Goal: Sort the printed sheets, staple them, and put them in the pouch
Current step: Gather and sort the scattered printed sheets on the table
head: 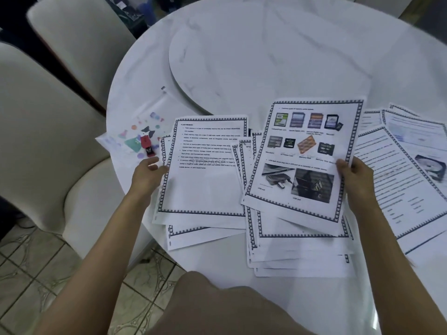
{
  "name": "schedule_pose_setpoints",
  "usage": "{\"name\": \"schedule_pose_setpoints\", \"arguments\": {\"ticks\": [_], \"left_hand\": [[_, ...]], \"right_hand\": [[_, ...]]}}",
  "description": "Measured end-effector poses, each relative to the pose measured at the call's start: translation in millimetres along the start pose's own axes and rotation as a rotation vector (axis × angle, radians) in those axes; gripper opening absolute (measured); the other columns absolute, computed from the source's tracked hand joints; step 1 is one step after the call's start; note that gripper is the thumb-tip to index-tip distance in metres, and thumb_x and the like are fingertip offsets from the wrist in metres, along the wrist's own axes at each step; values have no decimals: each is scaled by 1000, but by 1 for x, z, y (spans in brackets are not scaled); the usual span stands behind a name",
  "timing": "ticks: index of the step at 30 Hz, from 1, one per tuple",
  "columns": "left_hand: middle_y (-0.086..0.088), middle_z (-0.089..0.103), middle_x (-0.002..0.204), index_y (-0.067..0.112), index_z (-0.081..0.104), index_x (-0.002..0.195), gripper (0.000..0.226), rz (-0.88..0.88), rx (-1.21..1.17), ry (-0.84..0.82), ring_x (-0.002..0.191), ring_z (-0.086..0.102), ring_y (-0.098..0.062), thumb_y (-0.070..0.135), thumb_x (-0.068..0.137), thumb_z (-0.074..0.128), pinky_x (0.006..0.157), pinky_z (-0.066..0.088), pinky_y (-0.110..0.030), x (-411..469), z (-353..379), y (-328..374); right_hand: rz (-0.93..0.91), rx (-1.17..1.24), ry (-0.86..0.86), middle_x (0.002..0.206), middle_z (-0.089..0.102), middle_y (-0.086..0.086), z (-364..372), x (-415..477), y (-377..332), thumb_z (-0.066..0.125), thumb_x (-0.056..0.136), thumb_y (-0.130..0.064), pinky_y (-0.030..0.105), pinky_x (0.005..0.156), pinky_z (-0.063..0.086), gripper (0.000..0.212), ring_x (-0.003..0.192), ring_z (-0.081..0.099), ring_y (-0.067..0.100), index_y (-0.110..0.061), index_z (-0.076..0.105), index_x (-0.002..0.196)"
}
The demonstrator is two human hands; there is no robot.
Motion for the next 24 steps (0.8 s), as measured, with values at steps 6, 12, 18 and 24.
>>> {"name": "schedule_pose_setpoints", "arguments": {"ticks": [6,12,18,24], "left_hand": [[-14,56,110,9,50,125,47,3,-34,-50,77,53,-10,6,82,67,67,41,-23,-5,6,-3],[-10,57,101,5,53,115,41,-21,9,19,81,55,-21,3,78,70,61,41,-23,-8,9,-10],[-6,59,98,5,61,109,28,27,137,75,89,53,-22,10,83,66,80,40,-29,-9,4,-12],[-14,61,87,6,67,97,17,120,229,166,79,49,-23,13,90,53,73,37,-28,-10,-20,-12]], "right_hand": [[21,-29,-25,103,62,14,8,-8,2,49,95,-18,35,78,52,25,81,60,22,-4,59,114],[12,-9,-8,99,61,10,9,-10,-1,47,96,-16,9,57,49,26,73,57,10,-2,58,115],[16,-1,-18,100,63,12,13,-11,-1,49,95,-18,32,75,50,24,78,60,19,-6,60,113],[5,-16,-17,99,62,11,14,-9,-2,49,95,-17,33,76,50,26,79,59,20,-3,60,113]]}}
Point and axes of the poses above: each hand's wrist, its own x-axis towards the middle knuckle, its own z-axis out of the palm, y = z × x, the point moved 8 cm from there along x, towards the middle knuckle
